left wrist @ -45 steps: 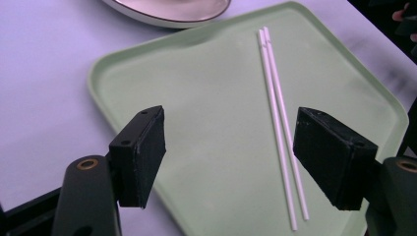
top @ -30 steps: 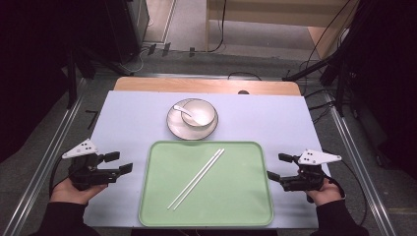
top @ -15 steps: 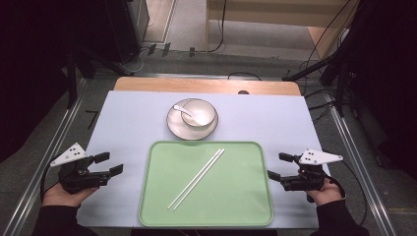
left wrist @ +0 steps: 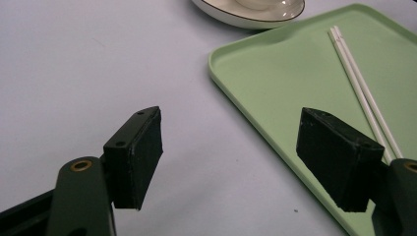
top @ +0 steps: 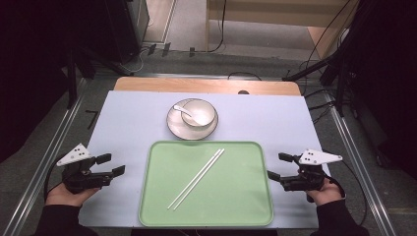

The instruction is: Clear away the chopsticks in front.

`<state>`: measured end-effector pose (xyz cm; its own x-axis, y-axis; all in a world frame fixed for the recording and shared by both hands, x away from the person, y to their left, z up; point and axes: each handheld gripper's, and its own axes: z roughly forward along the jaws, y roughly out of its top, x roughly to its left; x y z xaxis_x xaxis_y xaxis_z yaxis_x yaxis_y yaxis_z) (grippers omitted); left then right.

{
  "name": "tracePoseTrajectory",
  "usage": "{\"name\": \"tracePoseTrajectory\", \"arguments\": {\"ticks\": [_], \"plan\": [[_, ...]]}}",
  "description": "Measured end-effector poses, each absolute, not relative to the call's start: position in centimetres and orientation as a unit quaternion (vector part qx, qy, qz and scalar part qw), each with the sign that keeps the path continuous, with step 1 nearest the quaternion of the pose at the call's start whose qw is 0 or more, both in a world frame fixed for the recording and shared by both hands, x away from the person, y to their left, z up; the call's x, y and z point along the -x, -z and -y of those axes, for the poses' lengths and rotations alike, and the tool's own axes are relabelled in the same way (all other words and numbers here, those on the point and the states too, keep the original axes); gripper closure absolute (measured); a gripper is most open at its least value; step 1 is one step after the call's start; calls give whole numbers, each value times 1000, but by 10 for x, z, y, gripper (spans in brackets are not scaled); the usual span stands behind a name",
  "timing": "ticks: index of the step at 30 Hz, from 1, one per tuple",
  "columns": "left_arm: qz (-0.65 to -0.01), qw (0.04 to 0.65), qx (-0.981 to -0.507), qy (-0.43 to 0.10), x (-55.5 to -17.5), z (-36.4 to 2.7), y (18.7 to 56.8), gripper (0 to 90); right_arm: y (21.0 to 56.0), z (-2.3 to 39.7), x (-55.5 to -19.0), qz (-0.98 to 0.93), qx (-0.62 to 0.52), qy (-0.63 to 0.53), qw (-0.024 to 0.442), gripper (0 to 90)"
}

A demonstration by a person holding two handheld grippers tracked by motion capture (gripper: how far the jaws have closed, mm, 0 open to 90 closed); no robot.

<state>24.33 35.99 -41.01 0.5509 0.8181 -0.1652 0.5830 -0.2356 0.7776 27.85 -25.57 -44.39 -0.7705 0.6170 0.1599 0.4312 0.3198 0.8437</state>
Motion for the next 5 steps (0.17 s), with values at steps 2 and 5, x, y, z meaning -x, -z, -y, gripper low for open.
{"name": "tracePoseTrajectory", "arguments": {"ticks": [2,5], "plan": [[-451,417,-776,-142,-243,-360,411,257,444,256,-279,-807,-325,-484,95,187],[-456,409,-776,-150,-245,-360,414,250,444,256,-279,-807,-325,-483,95,187]]}}
